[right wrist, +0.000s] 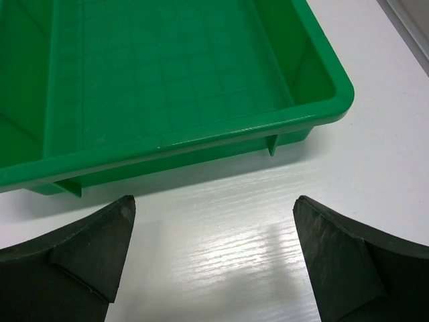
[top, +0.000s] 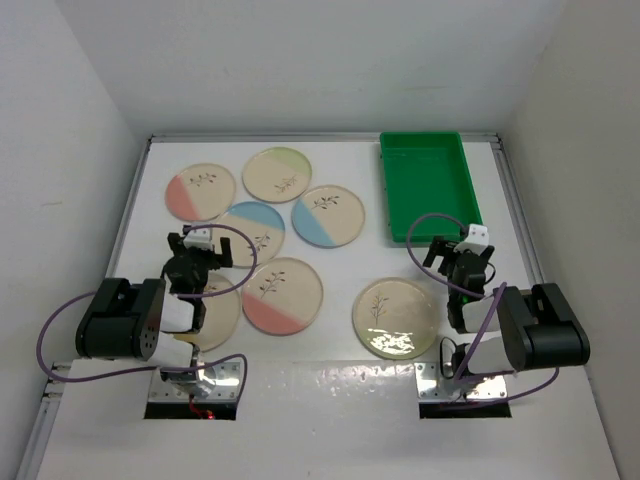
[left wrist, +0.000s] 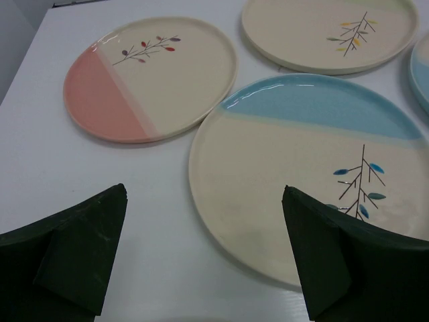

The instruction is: Place the plates into the plastic bin on the countertop

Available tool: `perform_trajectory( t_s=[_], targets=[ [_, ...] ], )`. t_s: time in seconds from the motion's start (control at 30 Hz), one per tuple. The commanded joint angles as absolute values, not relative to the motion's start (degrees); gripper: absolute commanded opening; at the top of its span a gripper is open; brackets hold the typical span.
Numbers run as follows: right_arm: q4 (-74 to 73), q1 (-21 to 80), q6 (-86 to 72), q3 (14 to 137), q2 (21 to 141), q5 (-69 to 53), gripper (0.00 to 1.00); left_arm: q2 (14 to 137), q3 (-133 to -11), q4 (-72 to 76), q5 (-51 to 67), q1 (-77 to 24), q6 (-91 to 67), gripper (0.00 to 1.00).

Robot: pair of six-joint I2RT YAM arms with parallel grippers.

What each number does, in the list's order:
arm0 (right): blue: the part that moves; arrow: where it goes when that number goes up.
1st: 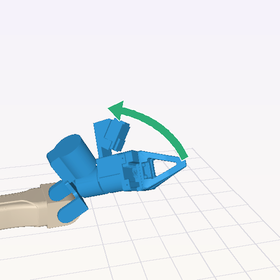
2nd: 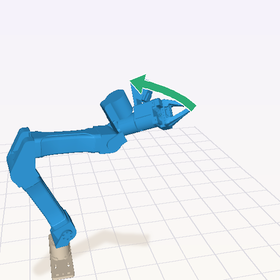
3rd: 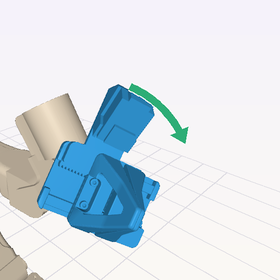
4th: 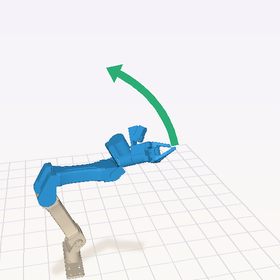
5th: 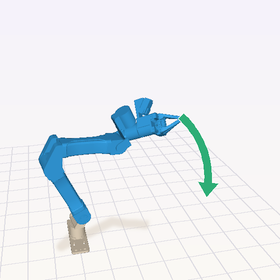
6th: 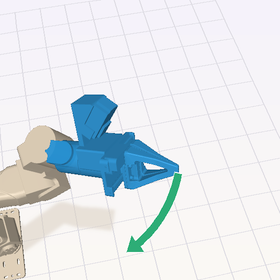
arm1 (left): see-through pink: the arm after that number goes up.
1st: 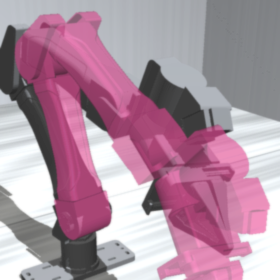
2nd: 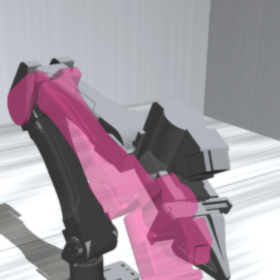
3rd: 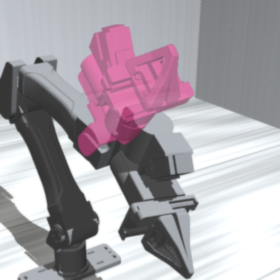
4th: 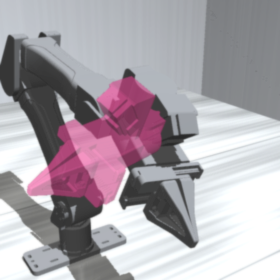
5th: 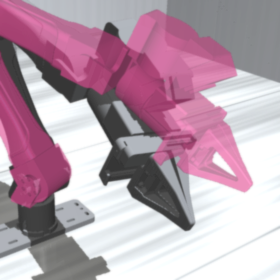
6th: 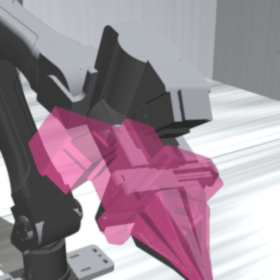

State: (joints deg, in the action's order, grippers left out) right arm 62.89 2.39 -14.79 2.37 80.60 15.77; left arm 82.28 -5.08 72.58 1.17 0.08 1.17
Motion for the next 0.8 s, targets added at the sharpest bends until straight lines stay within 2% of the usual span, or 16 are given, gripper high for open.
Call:
perform_trajectory(
  t_s=[0.0, 0.1, 0.13, 0.17, 0.2, 0.3, 0.33, 0.47, 0.5, 0.53, 0.57, 0.6, 0.63, 0.67, 0.73, 0.77],
  targets=[
    [65.5, 2.5, -14.3, -1.5, 80.0, 14.3, 1.00, 81.9, -6.0, 76.1, 2.2, 0.7, 0.4, 1.00],
    [50.9, 5.4, -10.7, 4.5, 67.6, 14.1, 1.00, 81.9, -6.0, 77.2, 2.2, 0.7, 0.4, 1.00],
    [37.6, 6.8, -6.8, 6.4, 62.1, 13.6, 1.00, 76.0, -7.5, 72.0, 7.1, -0.1, 3.3, 1.00],
    [33.2, 7.5, -4.5, 8.4, 56.8, 12.8, 1.00, 71.1, -15.1, 51.0, 10.8, -0.1, 4.6, 1.00],
    [29.7, 8.7, -2.1, 14.4, 54.5, 12.4, 1.00, 67.9, -20.5, 41.8, 13.9, -0.1, 7.4, 1.00],
    [11.5, 11.9, 10.6, 26.6, 48.1, 16.4, 1.00, 65.0, -39.9, 22.3, 19.9, -3.6, 14.1, 1.00],
    [9.3, 13.1, 18.8, 29.2, 48.9, 23.3, 1.00, 65.6, -44.2, 19.3, 22.8, -6.5, 20.2, 1.00],
    [7.1, 15.1, 32.4, 43.9, 56.4, 37.4, 1.00, 82.1, -73.1, -8.1, 19.7, -17.6, 21.6, 1.00],
    [10.5, 15.0, 26.5, 46.8, 57.5, 44.0, 1.00, 93.1, -88.4, -24.5, 22.4, -19.1, 21.6, 1.00],
    [12.8, 15.1, 13.9, 50.6, 58.8, 49.3, 1.00, 98.5, -95.8, -32.3, 27.5, -22.3, 23.6, 1.00],
    [-2.7, 14.2, 0.6, 53.2, 59.3, 51.0, 0.97, 103.7, -102.8, -39.0, 28.1, -24.2, 23.6, 1.00],
    [-9.7, 12.6, -3.6, 59.3, 59.3, 29.0, 0.94, 108.2, -114.2, -48.9, 28.1, -26.3, 22.8, 0.94],
    [-13.9, 7.4, -4.8, 62.4, 59.8, 17.9, 0.92, 115.6, -118.5, -52.7, 28.1, -30.7, 23.8, 0.86],
    [-22.4, 5.2, -6.2, 63.2, 61.9, 3.8, 0.89, 118.3, -121.6, -55.6, 28.7, -33.0, 25.0, 0.67],
    [-28.7, 4.9, -12.4, 64.5, 63.4, 3.5, 0.87, 121.0, -122.7, -58.3, 27.7, -39.5, 25.9, 0.49],
    [-30.4, 4.6, -13.3, 64.3, 63.9, 3.9, 0.86, 121.7, -121.2, -57.7, 28.3, -41.4, 25.9, 0.45]
  ],
)
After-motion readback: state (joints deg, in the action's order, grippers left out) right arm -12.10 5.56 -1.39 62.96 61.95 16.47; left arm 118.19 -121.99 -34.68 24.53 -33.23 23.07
